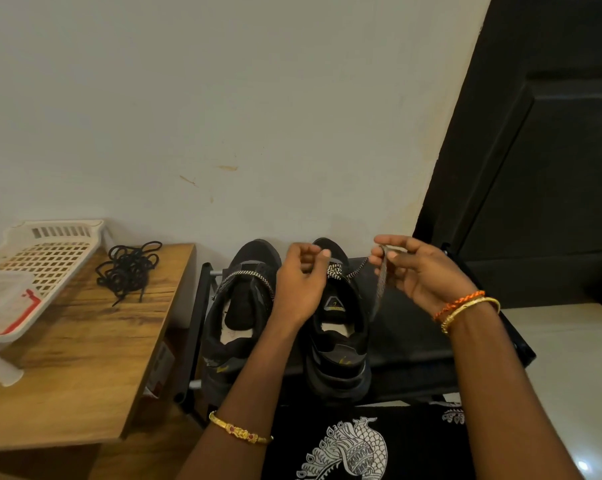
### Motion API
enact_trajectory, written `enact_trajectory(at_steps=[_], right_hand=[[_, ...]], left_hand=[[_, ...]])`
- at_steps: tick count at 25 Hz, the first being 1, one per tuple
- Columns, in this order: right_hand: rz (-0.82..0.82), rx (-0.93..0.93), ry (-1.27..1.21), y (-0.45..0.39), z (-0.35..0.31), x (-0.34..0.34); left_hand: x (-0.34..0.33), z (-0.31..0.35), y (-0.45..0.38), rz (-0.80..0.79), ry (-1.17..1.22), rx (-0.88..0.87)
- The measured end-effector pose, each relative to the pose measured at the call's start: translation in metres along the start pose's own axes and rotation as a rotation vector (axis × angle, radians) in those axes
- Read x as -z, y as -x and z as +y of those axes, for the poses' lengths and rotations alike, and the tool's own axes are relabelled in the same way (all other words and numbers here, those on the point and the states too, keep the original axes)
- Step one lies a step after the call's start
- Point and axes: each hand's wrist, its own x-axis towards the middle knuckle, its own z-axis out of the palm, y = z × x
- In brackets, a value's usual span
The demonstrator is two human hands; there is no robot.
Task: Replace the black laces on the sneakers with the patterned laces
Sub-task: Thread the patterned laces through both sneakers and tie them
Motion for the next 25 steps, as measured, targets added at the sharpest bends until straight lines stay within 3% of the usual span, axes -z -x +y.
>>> enact_trajectory(at_steps=[2, 4, 9, 13, 19, 23, 25], right_hand=[[-0.077, 0.075, -0.061, 0.006, -0.008, -0.007], [-0.043, 0.14, -0.056, 0.006, -0.005, -0.014], [0.134, 0.208, -0.08, -0.003, 0.007, -0.008], [0.278, 0.24, 0.004, -0.008, 0.013, -0.004], [0.468, 0.266, 0.213, -0.016, 0.025, -0.001], [0.644, 0.242, 0.897, -0.015, 0.031, -0.008], [0.469, 0.377, 1.035, -0.013, 0.03, -0.016]], left_hand=[[-0.013, 0.02, 0.013, -0.193, 0.122, 0.046], [-0.02, 0.029, 0.021, -0.349, 0.111, 0.091], [-0.004, 0.026, 0.014, -0.446, 0.107, 0.147], [0.019, 0.019, 0.005, -0.413, 0.079, 0.199], [0.035, 0.003, -0.006, -0.03, -0.204, 0.119], [0.032, 0.002, -0.009, 0.011, -0.197, 0.08], [0.03, 0.002, -0.01, -0.068, -0.212, 0.033]])
